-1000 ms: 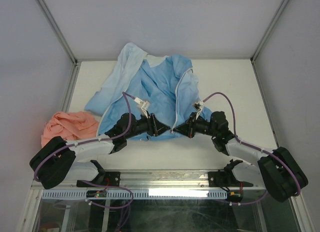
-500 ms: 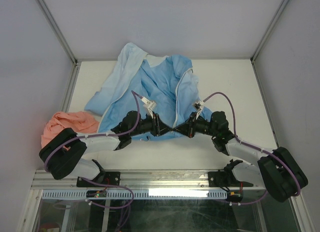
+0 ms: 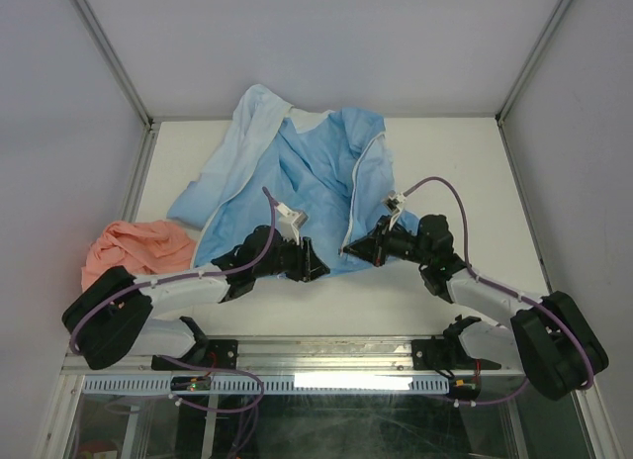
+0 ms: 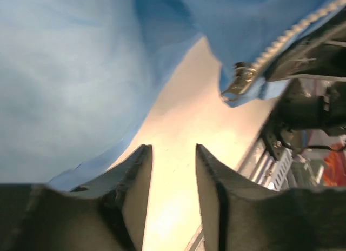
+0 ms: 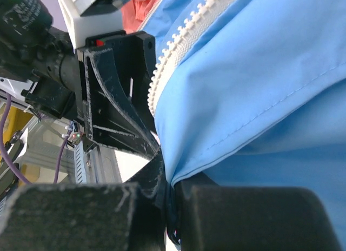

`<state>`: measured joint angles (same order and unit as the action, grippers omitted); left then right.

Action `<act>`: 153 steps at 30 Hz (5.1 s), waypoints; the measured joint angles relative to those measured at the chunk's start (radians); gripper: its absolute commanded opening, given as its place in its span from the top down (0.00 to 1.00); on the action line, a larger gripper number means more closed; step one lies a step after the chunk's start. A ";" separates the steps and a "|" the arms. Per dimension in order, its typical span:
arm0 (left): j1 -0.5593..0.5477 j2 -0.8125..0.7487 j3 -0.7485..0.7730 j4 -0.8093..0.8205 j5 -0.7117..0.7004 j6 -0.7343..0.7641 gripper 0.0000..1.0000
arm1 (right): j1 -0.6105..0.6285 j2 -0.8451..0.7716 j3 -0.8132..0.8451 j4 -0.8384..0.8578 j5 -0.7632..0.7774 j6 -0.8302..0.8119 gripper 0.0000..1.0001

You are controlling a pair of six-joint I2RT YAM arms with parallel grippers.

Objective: Zip up the jacket

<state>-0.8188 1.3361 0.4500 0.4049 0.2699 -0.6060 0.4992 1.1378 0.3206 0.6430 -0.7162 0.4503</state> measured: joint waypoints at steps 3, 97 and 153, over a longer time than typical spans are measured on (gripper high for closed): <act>0.000 -0.096 0.048 -0.239 -0.123 0.021 0.52 | 0.000 -0.001 0.006 -0.020 0.003 -0.014 1.00; -0.202 0.375 0.605 -1.182 -0.403 -0.251 0.55 | 0.000 -0.078 -0.040 -0.089 0.103 -0.067 1.00; 0.029 -0.282 0.002 0.172 0.018 0.208 1.00 | -0.056 -0.027 0.114 -0.012 -0.367 -0.057 1.00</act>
<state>-0.7902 1.0542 0.4519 0.5770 0.2882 -0.3981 0.4435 1.1103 0.4351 0.6312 -1.0828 0.3931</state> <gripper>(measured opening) 0.012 0.034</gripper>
